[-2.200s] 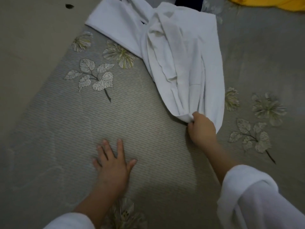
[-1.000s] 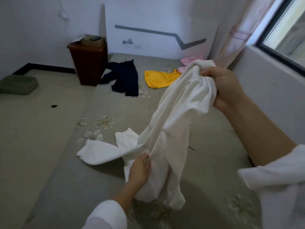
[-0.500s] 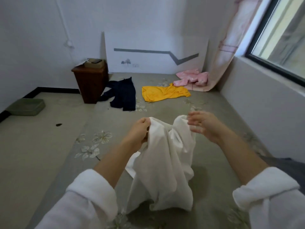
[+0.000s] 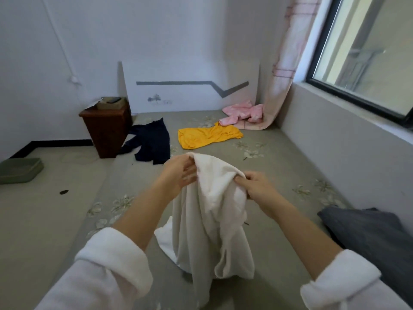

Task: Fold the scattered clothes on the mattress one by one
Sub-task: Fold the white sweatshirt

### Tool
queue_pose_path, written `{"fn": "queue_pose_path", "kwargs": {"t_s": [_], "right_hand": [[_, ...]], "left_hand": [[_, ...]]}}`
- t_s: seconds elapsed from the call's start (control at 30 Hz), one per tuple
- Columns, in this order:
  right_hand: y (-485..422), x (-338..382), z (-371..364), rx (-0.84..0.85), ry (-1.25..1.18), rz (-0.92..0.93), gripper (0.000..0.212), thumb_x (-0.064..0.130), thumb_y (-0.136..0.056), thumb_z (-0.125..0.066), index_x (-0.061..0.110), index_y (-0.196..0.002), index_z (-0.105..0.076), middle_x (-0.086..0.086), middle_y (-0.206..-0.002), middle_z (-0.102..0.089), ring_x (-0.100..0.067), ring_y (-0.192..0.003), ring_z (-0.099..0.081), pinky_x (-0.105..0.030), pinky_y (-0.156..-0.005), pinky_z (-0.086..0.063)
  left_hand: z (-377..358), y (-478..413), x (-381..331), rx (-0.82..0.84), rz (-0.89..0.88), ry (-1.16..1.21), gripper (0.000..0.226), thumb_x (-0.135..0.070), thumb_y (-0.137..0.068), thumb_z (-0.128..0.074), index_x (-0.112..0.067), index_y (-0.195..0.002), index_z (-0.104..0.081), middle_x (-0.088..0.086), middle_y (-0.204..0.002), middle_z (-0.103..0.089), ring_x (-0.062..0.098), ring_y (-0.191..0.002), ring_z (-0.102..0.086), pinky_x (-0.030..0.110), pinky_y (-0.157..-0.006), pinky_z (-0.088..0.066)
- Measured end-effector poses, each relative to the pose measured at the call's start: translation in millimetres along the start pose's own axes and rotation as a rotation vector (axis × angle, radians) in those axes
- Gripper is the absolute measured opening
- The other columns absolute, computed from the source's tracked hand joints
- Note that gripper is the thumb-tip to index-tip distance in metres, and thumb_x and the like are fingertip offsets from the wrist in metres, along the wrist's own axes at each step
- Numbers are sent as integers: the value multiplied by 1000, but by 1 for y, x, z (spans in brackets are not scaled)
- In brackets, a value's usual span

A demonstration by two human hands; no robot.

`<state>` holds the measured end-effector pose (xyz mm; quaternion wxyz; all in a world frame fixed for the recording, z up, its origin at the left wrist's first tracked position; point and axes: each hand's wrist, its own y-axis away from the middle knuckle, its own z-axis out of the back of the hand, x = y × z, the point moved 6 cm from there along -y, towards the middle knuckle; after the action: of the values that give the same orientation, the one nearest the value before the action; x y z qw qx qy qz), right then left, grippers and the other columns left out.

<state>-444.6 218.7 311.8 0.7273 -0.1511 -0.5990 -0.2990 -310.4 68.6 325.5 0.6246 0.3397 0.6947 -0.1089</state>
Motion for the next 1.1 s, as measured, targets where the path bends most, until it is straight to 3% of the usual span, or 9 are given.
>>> {"fn": "queue_pose_path", "kwargs": {"t_s": [0.17,0.33,0.47,0.53,0.6,0.7,0.87,0.97,1.1], "right_hand": [[-17,42,12,-107,-94,-13,22,6,-90,-59,-13,-100,-64,-17,-83,-64,-21,-65,-61,-26,-53,-53],[-25,63,-10,-102,-327,-57,4,0,-90,-55,1,-86,-58,-16,-79,-56,-20,-60,-58,-26,-50,-54],[-25,85,-29,-70,-397,-16,9,-1,-92,-51,4,-85,-54,-13,-77,-54,-18,-59,-59,-25,-47,-55],[-23,91,-35,-53,-498,-27,10,-2,-94,-48,0,-88,-56,-14,-81,-57,-20,-65,-60,-27,-46,-55],[-22,95,-37,-38,-629,-44,14,-2,-96,-45,-1,-87,-56,-14,-81,-59,-20,-65,-63,-27,-46,-55],[-21,101,-27,-41,-752,-22,19,-2,-97,-42,-1,-85,-56,-12,-76,-63,-18,-61,-66,-27,-49,-57],[-24,91,11,-98,-803,12,16,-2,-95,-43,-1,-93,-59,-9,-69,-71,-17,-62,-70,-30,-58,-59],[-22,73,11,-22,-584,-43,18,2,-93,-47,6,-104,-60,-7,-95,-68,-20,-85,-66,-36,-78,-53],[-7,50,-2,88,-248,-50,25,-3,-84,-59,12,-103,-62,-3,-99,-69,-16,-88,-63,-34,-76,-50]], "left_hand": [[22,16,20,-66,-34,-374,24,-33,-94,-54,-20,-114,-52,0,-107,-57,13,-93,-56,35,-82,-49],[14,60,17,-60,-356,-556,17,-31,-85,-64,-18,-89,-54,2,-83,-61,21,-77,-61,42,-73,-54],[-8,73,30,141,-372,-850,31,-55,-79,-66,-29,-93,-58,-15,-88,-61,-3,-80,-58,13,-66,-47],[-12,67,24,58,-452,-934,54,-66,-73,-64,-29,-111,-50,-19,-103,-56,-3,-93,-53,16,-74,-45],[-15,62,13,-52,-548,-964,52,-59,-79,-62,-27,-116,-43,-17,-102,-52,3,-93,-52,22,-72,-44],[-18,54,-3,-92,-635,-967,10,-36,-97,-47,-27,-101,-49,-15,-74,-50,14,-72,-55,23,-54,-32],[-4,38,-39,-66,-609,-772,37,-35,-99,-43,-16,-71,-58,8,-62,-55,20,-57,-52,40,-56,-45],[-8,36,-68,-67,-627,-718,37,-34,-99,-43,-10,-81,-64,18,-72,-61,34,-68,-62,49,-64,-57],[-13,32,-81,-37,-533,-657,39,-33,-101,-42,-3,-88,-63,16,-73,-61,22,-60,-66,25,-50,-55]]}}
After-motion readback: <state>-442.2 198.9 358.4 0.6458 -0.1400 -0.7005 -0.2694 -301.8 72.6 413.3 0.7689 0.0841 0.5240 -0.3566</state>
